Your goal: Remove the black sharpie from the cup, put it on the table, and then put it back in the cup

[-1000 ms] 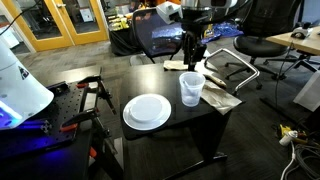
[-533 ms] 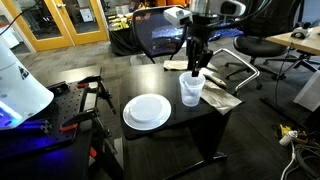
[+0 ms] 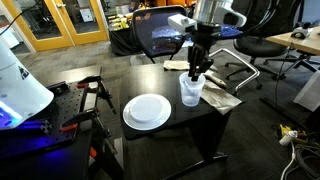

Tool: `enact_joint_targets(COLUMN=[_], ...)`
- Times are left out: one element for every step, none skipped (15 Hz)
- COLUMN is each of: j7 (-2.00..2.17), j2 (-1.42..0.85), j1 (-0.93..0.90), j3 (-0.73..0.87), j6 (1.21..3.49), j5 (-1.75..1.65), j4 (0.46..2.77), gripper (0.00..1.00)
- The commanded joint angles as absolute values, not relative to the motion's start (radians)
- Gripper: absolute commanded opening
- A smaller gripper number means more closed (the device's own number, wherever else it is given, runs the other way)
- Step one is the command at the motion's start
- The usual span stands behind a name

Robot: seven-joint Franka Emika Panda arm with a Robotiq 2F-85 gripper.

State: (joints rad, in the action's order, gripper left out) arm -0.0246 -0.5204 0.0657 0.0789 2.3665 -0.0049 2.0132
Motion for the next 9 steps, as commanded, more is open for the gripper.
enact_joint_targets(j7=[0.001, 0.0, -0.001, -0.002, -0.003, -0.005, -0.007, -0.006, -0.006], j2=[-0.55, -0.556, -0.563, -0.569, -0.576, -0.583, -0.59, -0.596, -0.602], j1=[0.061, 0.062, 0.062, 0.062, 0.062, 0.063, 0.063, 0.063, 0.062], j3=[0.081, 0.081, 0.081, 0.081, 0.081, 0.08, 0.079, 0.079, 0.079], j6=[2.313, 2.309, 2.302, 2.295, 2.284, 2.275, 2.264, 2.256, 2.247], j5=[-0.021, -0.021, -0.021, -0.021, -0.022, -0.022, -0.021, -0.022, -0.023], j4=[1.967, 1.963, 1.957, 1.952, 1.945, 1.938, 1.93, 1.924, 1.917], gripper=[0.29, 0.31, 0.34, 0.34, 0.36, 0.34, 0.35, 0.34, 0.35])
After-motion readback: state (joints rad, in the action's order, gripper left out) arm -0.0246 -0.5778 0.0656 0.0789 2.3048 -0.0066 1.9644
